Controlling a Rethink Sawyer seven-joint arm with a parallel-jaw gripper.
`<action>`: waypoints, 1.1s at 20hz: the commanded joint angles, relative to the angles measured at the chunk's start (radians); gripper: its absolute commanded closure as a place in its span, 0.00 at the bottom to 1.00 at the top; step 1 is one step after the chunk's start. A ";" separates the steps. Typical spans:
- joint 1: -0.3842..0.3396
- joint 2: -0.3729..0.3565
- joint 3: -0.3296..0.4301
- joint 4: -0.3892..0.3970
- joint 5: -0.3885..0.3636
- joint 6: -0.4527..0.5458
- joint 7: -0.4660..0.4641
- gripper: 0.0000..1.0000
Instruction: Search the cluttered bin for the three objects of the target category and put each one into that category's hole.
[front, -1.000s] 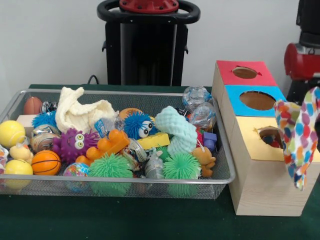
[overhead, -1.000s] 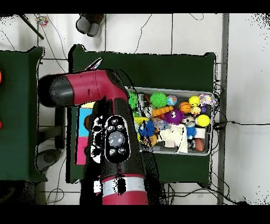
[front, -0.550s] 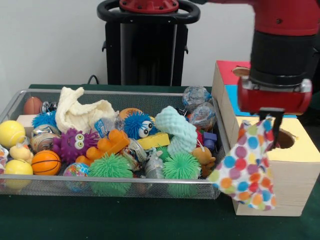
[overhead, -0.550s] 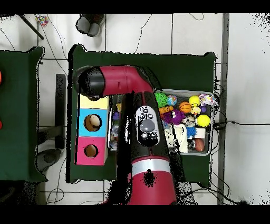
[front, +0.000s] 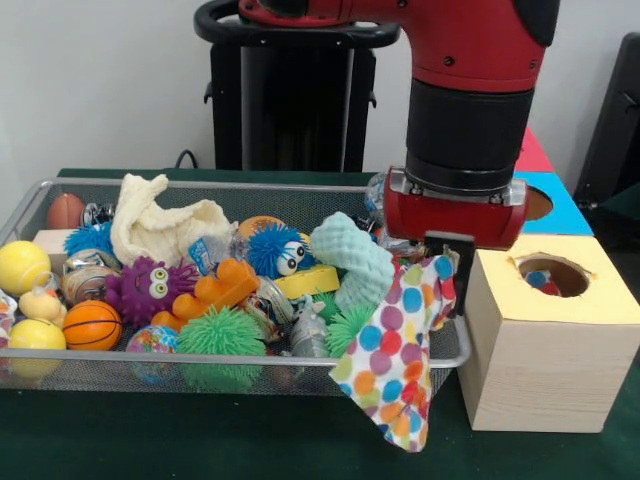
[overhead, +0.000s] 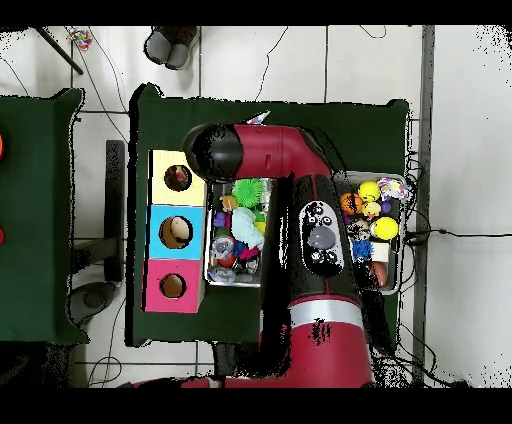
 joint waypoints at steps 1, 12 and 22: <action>0.066 -0.086 0.002 0.106 -0.046 -0.017 0.045 1.00; 0.106 -0.197 0.008 0.058 0.025 0.220 0.041 1.00; 0.068 -0.183 0.039 0.070 0.059 0.215 0.005 1.00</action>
